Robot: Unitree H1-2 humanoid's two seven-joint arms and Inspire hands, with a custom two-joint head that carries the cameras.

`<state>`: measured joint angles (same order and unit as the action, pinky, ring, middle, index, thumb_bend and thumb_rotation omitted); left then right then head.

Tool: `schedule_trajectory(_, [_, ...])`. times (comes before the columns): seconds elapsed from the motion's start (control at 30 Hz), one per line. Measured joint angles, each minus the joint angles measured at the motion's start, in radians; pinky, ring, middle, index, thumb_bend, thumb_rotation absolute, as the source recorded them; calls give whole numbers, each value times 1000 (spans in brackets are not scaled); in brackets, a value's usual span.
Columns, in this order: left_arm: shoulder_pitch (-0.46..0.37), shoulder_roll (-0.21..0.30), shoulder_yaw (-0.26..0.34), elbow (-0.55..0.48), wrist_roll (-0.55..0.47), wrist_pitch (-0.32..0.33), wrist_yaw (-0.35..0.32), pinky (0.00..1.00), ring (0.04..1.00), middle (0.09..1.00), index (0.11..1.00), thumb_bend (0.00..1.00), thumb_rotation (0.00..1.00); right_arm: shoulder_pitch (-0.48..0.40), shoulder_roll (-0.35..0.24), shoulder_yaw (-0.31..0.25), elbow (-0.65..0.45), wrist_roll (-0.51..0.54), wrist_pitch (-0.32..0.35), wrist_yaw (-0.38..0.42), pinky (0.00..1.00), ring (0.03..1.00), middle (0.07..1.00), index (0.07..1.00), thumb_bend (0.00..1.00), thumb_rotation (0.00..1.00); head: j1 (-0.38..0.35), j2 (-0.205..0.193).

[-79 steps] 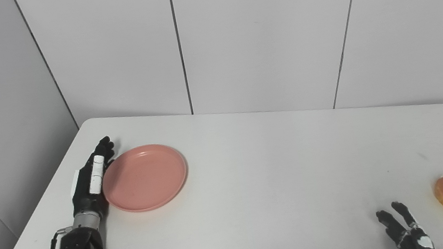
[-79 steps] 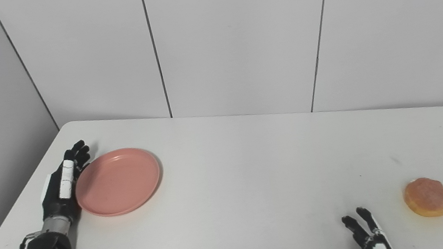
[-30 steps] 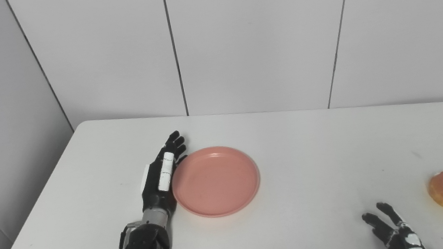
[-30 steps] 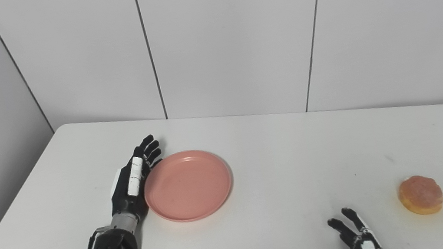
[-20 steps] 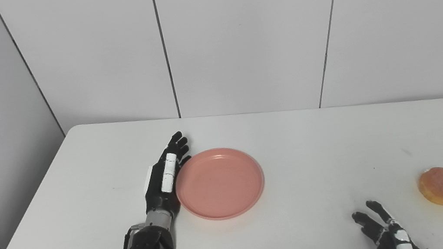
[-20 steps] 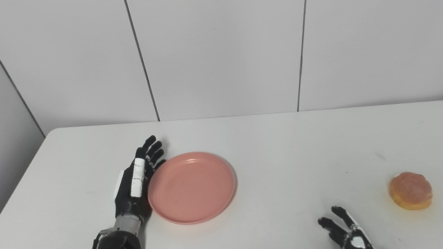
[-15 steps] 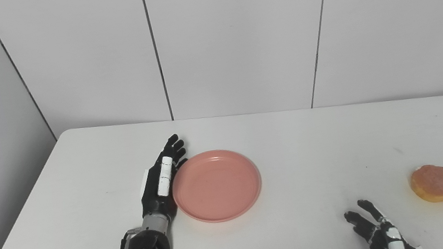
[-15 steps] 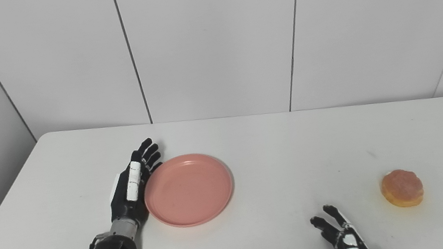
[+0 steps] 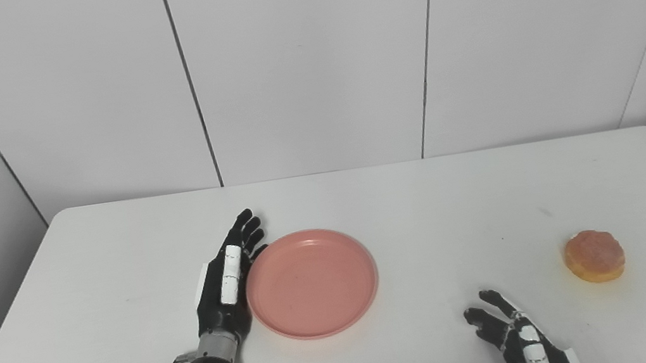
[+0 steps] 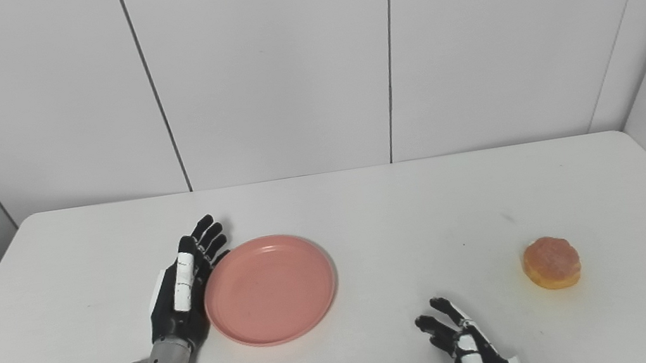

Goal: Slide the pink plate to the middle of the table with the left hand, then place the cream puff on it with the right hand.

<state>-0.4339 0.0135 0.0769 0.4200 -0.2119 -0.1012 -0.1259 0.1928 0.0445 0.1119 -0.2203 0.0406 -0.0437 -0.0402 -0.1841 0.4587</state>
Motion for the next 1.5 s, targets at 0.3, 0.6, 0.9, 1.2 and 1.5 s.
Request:
schedule_trajectory(0.3, [20,-31,-5,-22,3,5,12,903,936,922,885,890,852,0,5,24,1,-27,2,-16,801,779,722,808,755,947,-69,5])
schedule_trajectory(0.6, [20,-30,-6,-23,1,9,7,916,946,928,895,883,869,-3,8,39,10,-44,2,-26,771,774,731,813,727,913,-129,9])
schedule_trajectory(0.9, [25,-30,-13,-38,0,30,-6,929,952,937,898,890,874,-12,15,50,22,-92,1,-46,732,776,748,808,652,830,-167,11])
schedule_trajectory(1.2, [24,-32,-12,-36,-5,35,-17,924,954,939,902,895,870,-9,44,50,25,-266,-45,-139,665,753,813,952,790,675,-181,9])
schedule_trajectory(1.5, [18,-32,-5,-23,-20,36,-31,934,954,939,909,890,865,-24,-1,-18,-79,-524,-63,-187,712,844,928,999,921,547,-198,2])
